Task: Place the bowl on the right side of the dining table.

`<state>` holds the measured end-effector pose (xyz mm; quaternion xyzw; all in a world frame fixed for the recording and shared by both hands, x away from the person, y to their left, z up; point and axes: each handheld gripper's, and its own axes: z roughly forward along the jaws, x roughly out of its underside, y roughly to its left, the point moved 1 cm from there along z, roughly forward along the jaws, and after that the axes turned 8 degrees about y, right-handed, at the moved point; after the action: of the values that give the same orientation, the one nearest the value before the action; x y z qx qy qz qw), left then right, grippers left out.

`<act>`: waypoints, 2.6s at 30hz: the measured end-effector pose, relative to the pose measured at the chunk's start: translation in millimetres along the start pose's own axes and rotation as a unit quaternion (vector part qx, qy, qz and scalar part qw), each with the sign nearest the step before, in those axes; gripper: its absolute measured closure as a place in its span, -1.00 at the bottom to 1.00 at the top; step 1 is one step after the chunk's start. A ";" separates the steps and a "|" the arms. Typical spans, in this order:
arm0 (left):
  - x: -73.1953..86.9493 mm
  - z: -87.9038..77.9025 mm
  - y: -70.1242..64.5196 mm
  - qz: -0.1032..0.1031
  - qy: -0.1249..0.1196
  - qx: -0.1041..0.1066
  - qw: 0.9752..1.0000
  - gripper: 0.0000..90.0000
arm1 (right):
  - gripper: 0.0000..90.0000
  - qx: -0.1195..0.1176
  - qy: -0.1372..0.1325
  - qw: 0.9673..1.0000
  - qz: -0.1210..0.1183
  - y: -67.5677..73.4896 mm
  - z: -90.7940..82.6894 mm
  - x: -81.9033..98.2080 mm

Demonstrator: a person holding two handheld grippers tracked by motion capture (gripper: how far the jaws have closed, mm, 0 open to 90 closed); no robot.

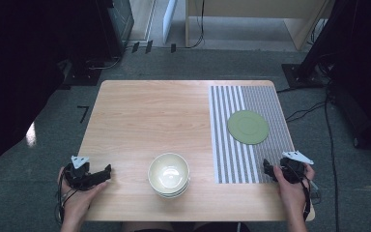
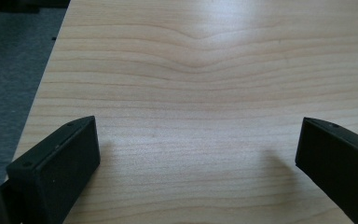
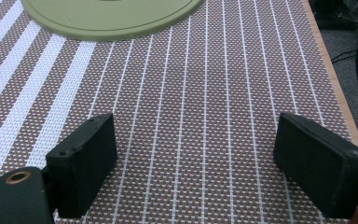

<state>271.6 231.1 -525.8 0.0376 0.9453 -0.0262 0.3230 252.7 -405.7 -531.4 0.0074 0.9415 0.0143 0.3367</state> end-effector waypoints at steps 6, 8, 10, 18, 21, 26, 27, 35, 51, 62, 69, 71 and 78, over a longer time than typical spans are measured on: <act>-1.9 -1.9 -2.2 0.003 0.005 -0.001 1.000 -1.00 | -0.69 -0.008 -0.005 1.000 0.016 -0.4 -1.2 0.0; -2.9 -3.7 -2.1 -0.002 0.000 0.003 1.000 -1.00 | -0.69 -0.012 -0.006 1.000 0.021 -1.0 -1.9 -0.3; -5.5 -9.7 -1.7 -0.014 -0.018 0.009 1.000 -1.00 | -0.69 -0.015 -0.013 0.999 0.029 -2.0 -4.6 -1.7; -16.4 -27.5 -10.4 -0.019 -0.051 0.018 0.998 -1.00 | -0.68 -0.036 -0.050 0.997 0.043 5.4 -22.6 -12.8; -20.2 -33.1 -15.3 -0.017 -0.061 0.027 0.998 -1.00 | -0.68 -0.039 -0.055 0.997 0.040 10.3 -27.6 -16.0; -26.2 -43.0 -26.2 -0.012 -0.081 0.042 0.996 -0.94 | -0.68 -0.053 -0.069 0.996 0.036 21.2 -37.0 -22.9; -26.9 -44.2 -28.1 -0.011 -0.084 0.045 0.995 -0.94 | -0.68 -0.056 -0.073 0.995 0.035 24.1 -39.3 -24.6; -33.2 -57.0 -46.6 -0.007 -0.109 0.062 0.992 -0.93 | -0.68 -0.079 -0.092 0.992 0.024 42.7 -54.0 -34.0; -41.9 -80.9 -72.5 0.001 -0.143 0.119 0.983 -0.85 | -0.68 -0.122 -0.128 0.984 -0.003 86.2 -82.3 -47.3; -41.6 -84.8 -89.5 0.010 -0.139 0.147 0.979 -0.69 | -0.67 -0.138 -0.135 0.981 -0.018 112.7 -90.5 -50.7; -40.3 -84.6 -100.4 0.027 -0.134 0.163 0.977 -0.67 | -0.66 -0.148 -0.131 0.980 -0.027 128.9 -93.2 -52.0; -39.8 -84.8 -104.4 0.035 -0.134 0.169 0.976 -0.63 | -0.66 -0.152 -0.131 0.979 -0.029 133.3 -94.4 -52.3; -36.6 -85.5 -117.5 0.058 -0.135 0.202 0.968 -0.38 | -0.63 -0.162 -0.125 0.978 -0.035 148.0 -96.9 -52.5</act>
<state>238.1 118.4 -432.9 0.1528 0.8644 -0.2029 0.4339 232.5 -261.2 -418.5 -0.0784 0.8768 0.1539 0.4487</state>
